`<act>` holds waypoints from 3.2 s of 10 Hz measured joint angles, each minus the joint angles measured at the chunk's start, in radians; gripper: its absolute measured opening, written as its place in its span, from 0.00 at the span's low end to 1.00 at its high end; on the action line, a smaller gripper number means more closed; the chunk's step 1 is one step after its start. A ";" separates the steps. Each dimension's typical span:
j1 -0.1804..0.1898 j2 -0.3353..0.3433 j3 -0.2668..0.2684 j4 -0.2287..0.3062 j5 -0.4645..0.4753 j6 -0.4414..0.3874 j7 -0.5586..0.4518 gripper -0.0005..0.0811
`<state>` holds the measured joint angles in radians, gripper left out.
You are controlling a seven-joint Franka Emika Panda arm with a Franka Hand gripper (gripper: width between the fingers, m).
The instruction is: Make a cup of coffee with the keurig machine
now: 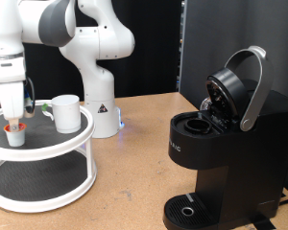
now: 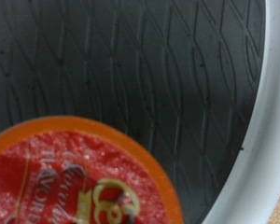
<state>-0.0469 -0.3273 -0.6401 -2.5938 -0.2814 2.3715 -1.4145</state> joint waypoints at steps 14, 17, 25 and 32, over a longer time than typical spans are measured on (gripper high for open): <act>-0.006 0.065 -0.015 -0.003 0.057 0.041 -0.052 0.53; -0.006 -0.008 -0.012 0.054 0.071 -0.140 -0.102 0.53; 0.014 -0.112 0.055 0.123 0.229 -0.346 0.002 0.10; 0.039 -0.159 0.194 0.093 0.349 -0.257 0.252 0.10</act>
<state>-0.0083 -0.4859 -0.4462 -2.5011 0.0675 2.1150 -1.1628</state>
